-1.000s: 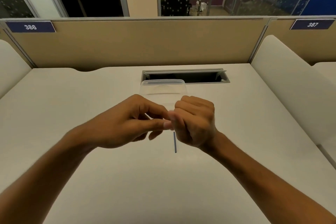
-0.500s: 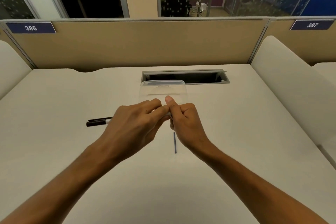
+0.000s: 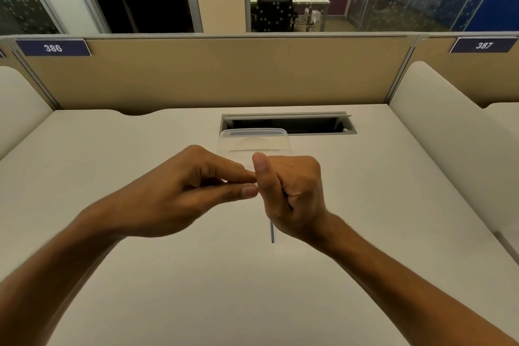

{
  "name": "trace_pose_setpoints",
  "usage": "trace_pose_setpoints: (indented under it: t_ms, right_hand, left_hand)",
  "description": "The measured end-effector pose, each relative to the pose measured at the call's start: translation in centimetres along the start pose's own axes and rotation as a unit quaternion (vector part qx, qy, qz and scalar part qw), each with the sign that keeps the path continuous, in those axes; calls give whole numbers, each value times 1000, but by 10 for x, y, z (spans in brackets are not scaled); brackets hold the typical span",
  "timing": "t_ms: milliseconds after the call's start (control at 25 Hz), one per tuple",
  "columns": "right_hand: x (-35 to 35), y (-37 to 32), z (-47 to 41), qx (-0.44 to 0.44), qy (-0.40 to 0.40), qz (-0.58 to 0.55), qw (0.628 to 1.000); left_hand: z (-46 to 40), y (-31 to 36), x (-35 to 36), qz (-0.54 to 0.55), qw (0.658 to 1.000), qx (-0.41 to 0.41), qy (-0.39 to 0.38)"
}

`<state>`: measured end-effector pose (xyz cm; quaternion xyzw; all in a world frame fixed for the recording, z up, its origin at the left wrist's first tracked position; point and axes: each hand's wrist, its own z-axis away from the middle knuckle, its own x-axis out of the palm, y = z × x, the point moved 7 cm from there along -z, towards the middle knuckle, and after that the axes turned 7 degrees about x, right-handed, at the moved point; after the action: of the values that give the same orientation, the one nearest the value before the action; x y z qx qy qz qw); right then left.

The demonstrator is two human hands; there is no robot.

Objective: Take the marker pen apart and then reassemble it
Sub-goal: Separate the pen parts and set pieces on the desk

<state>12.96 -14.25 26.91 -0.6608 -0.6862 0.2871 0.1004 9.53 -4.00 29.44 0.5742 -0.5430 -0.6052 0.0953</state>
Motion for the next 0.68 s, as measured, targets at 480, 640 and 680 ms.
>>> trace_pose_setpoints:
  t_ms: [480, 640, 680]
  right_hand:
    - [7, 40, 17, 308, 16, -62, 949]
    - [0, 26, 10, 247, 44, -77, 965]
    - [-3, 20, 7, 213, 49, -76, 973]
  left_hand:
    - [-3, 6, 13, -408, 912, 34, 27]
    - [-7, 8, 10, -262, 963, 19, 52]
    - [-8, 10, 9, -217, 975, 27, 48]
